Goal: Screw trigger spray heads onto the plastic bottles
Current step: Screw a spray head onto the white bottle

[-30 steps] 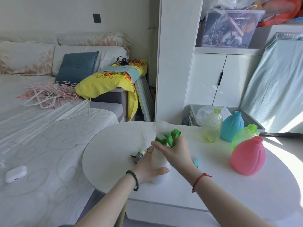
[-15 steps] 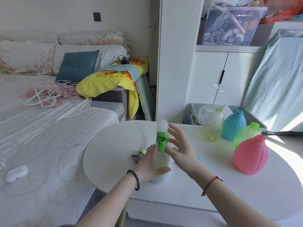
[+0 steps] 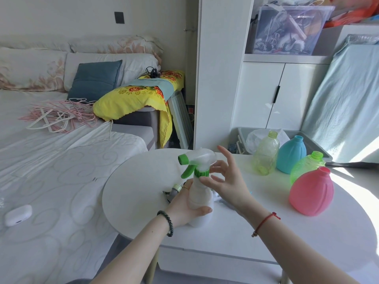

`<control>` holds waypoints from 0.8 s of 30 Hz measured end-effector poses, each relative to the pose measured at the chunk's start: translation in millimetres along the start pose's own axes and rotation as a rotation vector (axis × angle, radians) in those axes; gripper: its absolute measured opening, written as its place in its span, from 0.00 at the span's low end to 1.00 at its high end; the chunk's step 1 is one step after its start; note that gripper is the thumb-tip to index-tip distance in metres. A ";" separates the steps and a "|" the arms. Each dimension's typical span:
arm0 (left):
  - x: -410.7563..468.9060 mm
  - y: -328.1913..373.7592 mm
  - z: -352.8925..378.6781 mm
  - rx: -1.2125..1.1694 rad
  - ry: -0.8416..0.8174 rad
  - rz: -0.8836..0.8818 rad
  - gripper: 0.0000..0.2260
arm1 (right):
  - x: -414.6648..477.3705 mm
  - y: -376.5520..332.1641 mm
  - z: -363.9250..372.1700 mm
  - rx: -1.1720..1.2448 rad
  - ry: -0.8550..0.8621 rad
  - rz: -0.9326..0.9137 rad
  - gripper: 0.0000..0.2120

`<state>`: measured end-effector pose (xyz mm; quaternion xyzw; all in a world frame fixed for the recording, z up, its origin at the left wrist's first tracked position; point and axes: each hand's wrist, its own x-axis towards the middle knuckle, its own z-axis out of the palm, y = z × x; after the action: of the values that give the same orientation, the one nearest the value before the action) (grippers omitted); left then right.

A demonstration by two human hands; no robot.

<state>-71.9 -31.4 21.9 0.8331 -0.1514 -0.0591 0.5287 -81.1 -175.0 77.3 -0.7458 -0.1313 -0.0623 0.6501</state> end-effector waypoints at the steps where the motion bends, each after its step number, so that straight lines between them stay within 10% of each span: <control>1: -0.2 0.1 -0.1 0.005 0.002 -0.001 0.33 | 0.5 -0.7 -0.2 -0.007 -0.013 0.009 0.38; 24: 0.7 -1.3 0.2 -0.013 -0.011 0.002 0.32 | 4.8 -13.1 -4.3 -0.051 -0.074 0.018 0.34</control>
<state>-71.1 -31.2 20.7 0.8291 -0.1547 -0.0641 0.5334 -79.8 -177.1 91.7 -0.7653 -0.1468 -0.0321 0.6259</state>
